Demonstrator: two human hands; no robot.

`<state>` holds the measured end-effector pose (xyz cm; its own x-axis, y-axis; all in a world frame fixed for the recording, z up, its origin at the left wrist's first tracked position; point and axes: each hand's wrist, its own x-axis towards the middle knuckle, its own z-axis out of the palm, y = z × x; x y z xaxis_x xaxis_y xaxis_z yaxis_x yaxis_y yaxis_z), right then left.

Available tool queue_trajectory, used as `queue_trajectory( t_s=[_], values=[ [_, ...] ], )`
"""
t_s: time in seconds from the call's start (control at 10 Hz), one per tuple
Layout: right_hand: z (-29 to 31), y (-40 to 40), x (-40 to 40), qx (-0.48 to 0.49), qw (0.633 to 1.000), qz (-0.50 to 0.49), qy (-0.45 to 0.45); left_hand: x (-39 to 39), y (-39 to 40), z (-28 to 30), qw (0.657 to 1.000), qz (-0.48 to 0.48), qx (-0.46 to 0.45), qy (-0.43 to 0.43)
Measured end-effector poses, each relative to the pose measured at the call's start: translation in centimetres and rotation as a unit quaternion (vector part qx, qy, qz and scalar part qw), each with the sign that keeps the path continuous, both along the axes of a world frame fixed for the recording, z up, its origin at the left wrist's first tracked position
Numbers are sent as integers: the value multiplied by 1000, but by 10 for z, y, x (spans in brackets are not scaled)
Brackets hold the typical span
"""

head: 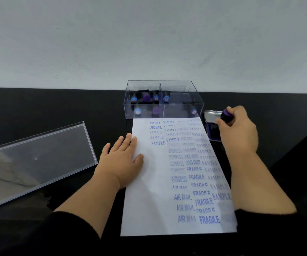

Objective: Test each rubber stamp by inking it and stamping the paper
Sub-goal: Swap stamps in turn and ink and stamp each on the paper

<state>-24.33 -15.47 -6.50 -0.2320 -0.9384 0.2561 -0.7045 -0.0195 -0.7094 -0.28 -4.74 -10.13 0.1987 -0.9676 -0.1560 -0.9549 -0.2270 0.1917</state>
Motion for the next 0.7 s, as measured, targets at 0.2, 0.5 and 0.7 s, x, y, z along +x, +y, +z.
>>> queue_trajectory(
  t_s=[0.2,0.5,0.7],
  values=[
    [-5,-2,-2,-1,1000,-3,17,1,0,-2,1000,-3,-1,-3],
    [-8,-7,1,17,999,-13,48,1,-1,-3,1000,-3,-6,-3],
    [-5,-5,0,10,996,-5,93,0,0,-3,1000,-3,-8,-1]
  ],
)
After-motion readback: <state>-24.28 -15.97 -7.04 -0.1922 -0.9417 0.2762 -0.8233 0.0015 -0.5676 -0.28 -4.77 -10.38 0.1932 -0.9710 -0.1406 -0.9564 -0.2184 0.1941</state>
